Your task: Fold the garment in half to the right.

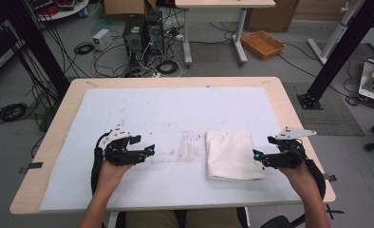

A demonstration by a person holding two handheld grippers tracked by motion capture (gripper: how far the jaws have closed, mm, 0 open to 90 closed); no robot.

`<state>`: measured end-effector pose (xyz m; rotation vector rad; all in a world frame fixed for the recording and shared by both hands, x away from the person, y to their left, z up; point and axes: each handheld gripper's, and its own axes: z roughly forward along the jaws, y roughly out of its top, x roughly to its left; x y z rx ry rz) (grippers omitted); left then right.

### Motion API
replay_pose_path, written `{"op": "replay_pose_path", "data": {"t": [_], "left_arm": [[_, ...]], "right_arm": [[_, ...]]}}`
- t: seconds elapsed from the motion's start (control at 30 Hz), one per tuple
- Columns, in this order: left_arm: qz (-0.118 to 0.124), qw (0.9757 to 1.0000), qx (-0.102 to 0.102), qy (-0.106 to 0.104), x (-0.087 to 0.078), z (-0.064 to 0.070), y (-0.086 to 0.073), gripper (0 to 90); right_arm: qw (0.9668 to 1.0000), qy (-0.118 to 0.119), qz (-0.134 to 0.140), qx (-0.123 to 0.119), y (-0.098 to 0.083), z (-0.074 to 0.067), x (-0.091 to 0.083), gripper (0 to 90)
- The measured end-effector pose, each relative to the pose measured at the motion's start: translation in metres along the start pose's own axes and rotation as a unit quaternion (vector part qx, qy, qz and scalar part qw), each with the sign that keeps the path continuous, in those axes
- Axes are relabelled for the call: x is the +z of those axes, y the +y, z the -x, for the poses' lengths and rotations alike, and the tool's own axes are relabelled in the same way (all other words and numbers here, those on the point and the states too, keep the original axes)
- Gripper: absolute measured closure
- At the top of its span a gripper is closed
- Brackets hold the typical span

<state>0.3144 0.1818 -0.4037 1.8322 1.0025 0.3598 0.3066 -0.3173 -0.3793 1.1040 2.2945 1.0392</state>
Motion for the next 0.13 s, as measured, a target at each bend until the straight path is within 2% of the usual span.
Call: {"op": "replay_pose_path", "data": {"t": [0.13], "left_arm": [[0.001,1.0000,-0.002,0.000,0.0001,-0.0007,0.0000,28.4]], "right_arm": [[1.0000,-0.001,0.003,0.003,-0.0002,0.0010,-0.0013,21.1]]}}
